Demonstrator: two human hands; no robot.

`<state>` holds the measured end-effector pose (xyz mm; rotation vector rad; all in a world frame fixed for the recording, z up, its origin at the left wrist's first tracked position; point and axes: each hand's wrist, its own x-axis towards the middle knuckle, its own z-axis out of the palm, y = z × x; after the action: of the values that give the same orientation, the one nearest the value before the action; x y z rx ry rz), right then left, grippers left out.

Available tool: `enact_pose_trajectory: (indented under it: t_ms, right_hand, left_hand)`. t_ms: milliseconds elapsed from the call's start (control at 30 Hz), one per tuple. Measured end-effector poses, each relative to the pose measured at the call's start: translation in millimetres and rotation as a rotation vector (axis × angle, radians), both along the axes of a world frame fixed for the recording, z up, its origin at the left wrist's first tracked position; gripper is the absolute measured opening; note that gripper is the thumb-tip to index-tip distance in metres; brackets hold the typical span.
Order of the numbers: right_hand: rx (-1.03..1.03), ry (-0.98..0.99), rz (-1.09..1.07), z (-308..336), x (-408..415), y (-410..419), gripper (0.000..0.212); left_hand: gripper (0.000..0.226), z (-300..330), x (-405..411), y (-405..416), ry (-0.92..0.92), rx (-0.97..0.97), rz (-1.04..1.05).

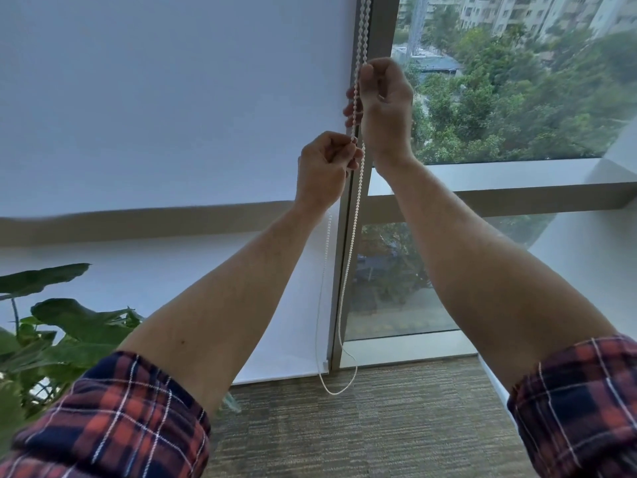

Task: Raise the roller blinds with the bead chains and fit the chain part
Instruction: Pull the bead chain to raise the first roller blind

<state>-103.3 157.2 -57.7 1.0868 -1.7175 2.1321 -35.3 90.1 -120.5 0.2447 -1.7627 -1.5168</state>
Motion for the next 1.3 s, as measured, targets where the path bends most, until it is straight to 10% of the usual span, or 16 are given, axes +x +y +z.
enact_pose_trajectory:
  t_ms: [467, 1300]
  right_hand:
    - [0.065, 0.001, -0.187, -41.5, 7.4, 2.3, 0.021]
    - [0.209, -0.07, -0.097, -134.8, 45.8, 27.2, 0.045]
  left_hand:
    - [0.009, 39.2, -21.1, 11.6, 0.278, -0.275, 0.548]
    - [0.016, -29.2, 9.4, 26.7, 0.087, -0.068, 0.097]
